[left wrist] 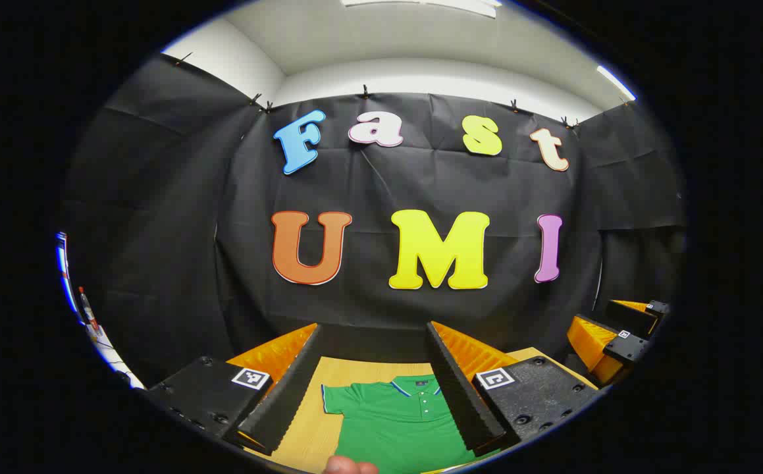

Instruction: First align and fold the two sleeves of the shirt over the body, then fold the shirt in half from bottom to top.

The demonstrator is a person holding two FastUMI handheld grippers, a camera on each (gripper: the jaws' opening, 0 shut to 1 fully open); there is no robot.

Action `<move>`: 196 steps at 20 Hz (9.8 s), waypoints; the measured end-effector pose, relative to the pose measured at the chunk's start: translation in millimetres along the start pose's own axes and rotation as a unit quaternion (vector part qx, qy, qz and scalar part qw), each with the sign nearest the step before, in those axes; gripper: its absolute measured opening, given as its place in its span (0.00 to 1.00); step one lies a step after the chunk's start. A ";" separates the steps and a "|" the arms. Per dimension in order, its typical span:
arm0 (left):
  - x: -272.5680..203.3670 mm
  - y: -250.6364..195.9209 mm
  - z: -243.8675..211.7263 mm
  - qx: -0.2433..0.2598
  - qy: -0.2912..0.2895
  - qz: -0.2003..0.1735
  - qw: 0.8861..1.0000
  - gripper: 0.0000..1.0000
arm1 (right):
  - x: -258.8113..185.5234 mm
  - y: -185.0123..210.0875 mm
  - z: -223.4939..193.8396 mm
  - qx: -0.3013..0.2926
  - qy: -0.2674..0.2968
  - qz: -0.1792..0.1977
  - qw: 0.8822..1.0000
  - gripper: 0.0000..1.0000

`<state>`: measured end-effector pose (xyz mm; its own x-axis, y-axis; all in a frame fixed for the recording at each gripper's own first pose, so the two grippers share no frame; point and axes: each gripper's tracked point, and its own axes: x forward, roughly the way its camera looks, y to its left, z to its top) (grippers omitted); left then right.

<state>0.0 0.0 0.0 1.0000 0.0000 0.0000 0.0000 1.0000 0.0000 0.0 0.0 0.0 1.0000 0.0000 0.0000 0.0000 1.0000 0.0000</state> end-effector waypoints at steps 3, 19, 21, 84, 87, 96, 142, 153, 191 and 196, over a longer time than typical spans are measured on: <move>2.2 -4.4 -5.0 0.001 0.007 -0.001 1.000 0.98 | 2.0 -1.6 -2.7 -0.001 0.004 0.003 1.000 0.95; 15.3 -24.7 -17.2 0.001 0.016 -0.014 1.000 0.98 | 18.7 -16.2 -2.8 0.004 0.011 -0.001 1.000 0.95; 16.3 -26.5 -16.6 0.002 0.016 -0.016 1.000 0.98 | 20.0 -14.6 -1.5 0.009 0.010 0.005 1.000 0.95; 54.2 -9.8 -159.4 0.026 0.199 0.098 0.975 0.99 | 233.8 -118.4 -420.0 0.292 0.614 0.003 0.733 0.09; 48.3 -0.7 -160.4 0.019 0.202 0.106 0.973 0.99 | 235.1 -121.4 -407.7 0.302 0.604 -0.001 0.738 0.10; 39.3 9.4 -160.0 0.002 0.196 0.100 0.976 0.98 | 249.5 -95.2 -351.5 0.287 0.562 0.022 0.775 0.05; 198.2 121.5 -358.1 -0.353 0.557 -0.043 0.750 0.97 | 12.4 -58.5 -243.2 0.073 0.448 0.154 0.878 0.89; 209.4 94.1 -392.2 -0.322 0.594 -0.071 0.734 0.78 | 11.6 -91.4 -259.6 0.136 0.470 0.096 0.867 0.94; 209.9 -125.2 -353.1 -0.185 0.587 -0.140 0.776 0.83 | -44.2 -158.2 -245.7 0.209 0.438 0.027 0.874 0.94; 156.6 -71.2 -306.0 -0.181 0.554 -0.126 0.803 1.00 | -27.4 -133.9 -235.5 0.145 0.427 0.064 0.890 0.94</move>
<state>156.6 -71.2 -306.0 0.3535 -0.4027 -0.8443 0.0022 0.9030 -0.4297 -27.4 -133.9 -235.5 0.6276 0.2379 -0.7413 0.0104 0.9495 0.3135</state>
